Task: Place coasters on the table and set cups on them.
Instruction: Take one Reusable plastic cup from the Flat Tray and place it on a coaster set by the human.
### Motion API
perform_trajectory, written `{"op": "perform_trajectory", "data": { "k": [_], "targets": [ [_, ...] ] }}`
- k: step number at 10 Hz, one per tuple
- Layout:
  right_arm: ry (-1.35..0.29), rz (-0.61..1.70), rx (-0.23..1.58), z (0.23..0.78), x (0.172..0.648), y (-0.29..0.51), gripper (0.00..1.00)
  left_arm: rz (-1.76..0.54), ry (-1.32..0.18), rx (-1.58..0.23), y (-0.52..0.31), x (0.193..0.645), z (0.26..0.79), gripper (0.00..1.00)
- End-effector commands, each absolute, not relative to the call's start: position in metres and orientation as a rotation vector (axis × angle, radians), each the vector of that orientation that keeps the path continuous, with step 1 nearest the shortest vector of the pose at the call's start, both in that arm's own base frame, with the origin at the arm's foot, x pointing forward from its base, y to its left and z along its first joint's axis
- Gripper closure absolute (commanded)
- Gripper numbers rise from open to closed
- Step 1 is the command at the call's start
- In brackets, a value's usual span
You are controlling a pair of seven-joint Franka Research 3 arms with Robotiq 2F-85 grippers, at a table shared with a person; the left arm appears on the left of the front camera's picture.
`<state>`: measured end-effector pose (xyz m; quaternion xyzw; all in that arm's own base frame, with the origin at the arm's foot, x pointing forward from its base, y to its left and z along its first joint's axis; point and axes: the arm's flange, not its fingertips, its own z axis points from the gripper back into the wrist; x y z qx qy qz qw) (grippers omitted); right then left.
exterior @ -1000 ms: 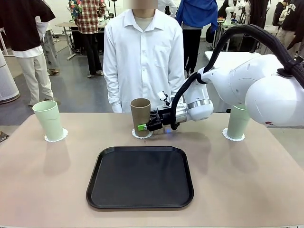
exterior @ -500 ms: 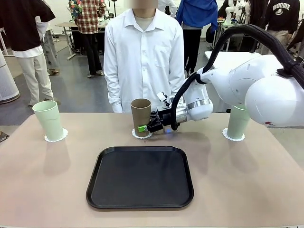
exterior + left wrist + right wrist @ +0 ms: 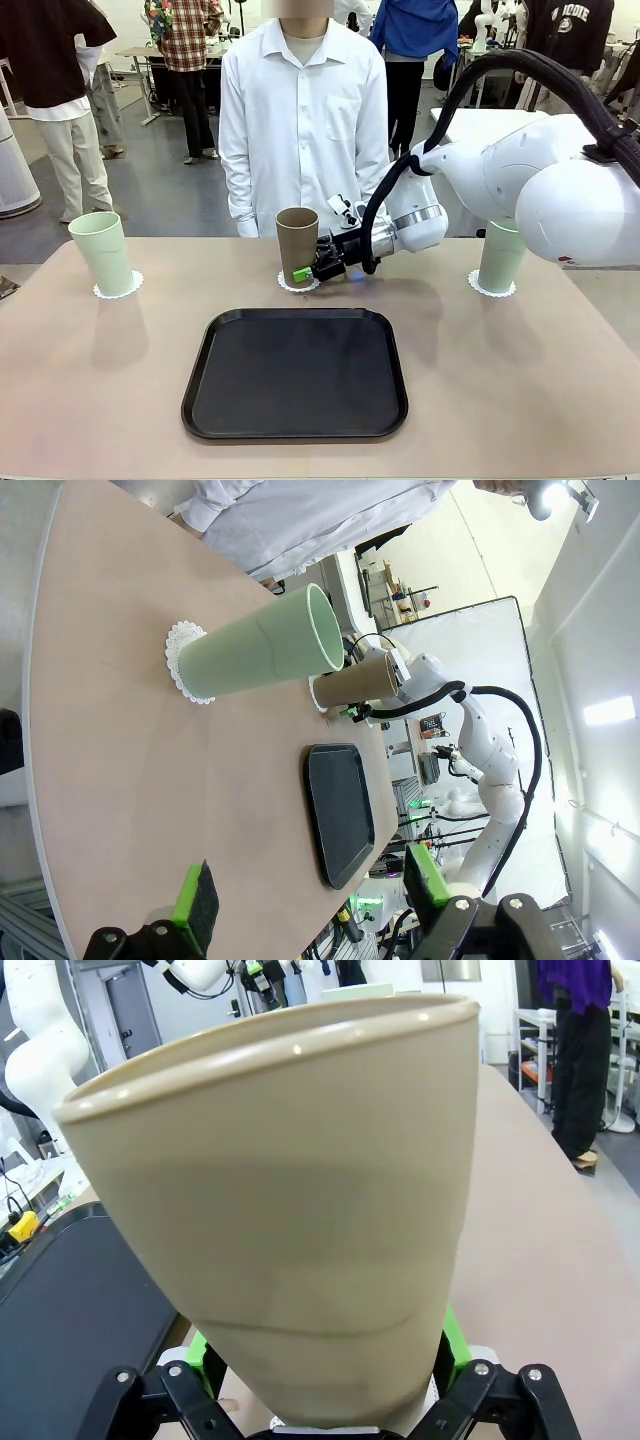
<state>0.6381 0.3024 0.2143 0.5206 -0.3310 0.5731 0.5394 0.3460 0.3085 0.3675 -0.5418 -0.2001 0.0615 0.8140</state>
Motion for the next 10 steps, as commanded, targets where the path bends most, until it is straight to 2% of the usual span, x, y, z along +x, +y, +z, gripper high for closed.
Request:
{"op": "perform_trajectory", "data": {
  "k": [1, 10],
  "targets": [
    [-0.743, 1.369, 1.198, 0.222, 0.645, 0.304, 0.0, 0.131, -0.432, -1.155, 0.308, 0.344, 0.369, 0.0],
    [-0.729, 1.34, 1.15, 0.231, 0.641, 0.271, 0.0, 0.131, -0.432, -1.155, 0.308, 0.344, 0.369, 0.0]
  ]
}}
